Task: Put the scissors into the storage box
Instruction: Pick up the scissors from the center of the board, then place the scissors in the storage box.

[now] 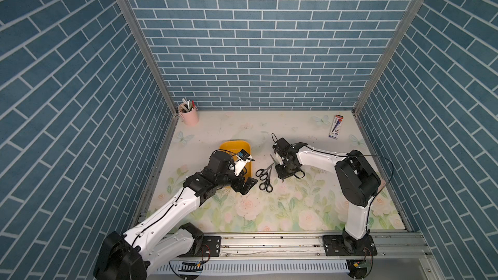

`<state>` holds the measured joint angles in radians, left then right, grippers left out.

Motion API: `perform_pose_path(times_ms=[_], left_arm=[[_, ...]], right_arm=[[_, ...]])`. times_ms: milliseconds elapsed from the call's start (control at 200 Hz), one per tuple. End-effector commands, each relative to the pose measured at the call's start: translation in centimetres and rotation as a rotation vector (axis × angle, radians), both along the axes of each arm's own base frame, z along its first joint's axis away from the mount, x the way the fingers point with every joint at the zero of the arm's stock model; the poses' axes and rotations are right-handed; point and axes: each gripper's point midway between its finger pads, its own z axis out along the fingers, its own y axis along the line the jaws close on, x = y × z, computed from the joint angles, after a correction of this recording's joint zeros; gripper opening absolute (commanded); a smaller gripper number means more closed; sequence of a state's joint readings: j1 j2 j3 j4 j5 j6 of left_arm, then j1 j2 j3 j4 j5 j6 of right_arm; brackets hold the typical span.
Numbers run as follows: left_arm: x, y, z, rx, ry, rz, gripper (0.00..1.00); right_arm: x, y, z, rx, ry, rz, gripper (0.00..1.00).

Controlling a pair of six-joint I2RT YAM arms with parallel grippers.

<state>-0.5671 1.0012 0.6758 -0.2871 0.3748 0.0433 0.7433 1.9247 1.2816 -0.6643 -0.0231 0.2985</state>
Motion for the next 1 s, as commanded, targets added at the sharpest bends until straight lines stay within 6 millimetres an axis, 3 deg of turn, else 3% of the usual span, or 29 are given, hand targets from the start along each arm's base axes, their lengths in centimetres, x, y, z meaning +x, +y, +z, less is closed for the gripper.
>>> perform_pose_path(times_ms=[0, 365, 640, 995], left_arm=[[0.7, 0.9, 2.1, 0.001, -0.081, 0.044, 1.0], [4.0, 6.4, 3.9, 0.039, -0.167, 0.33, 1.0], [4.8, 8.3, 4.2, 0.058, -0.184, 0.408, 1.0], [6.7, 14.8, 5.1, 0.056, -0.203, 0.677, 1.0]], right_arm=[[-1.3, -1.3, -0.8, -0.071, 0.062, -0.007, 0.0], [-0.5, -0.5, 2.1, -0.046, 0.031, -0.005, 0.0], [0.1, -0.1, 3.4, -0.03, 0.005, -0.012, 0.0], [1.7, 2.3, 7.3, 0.022, -0.052, 0.011, 0.0]])
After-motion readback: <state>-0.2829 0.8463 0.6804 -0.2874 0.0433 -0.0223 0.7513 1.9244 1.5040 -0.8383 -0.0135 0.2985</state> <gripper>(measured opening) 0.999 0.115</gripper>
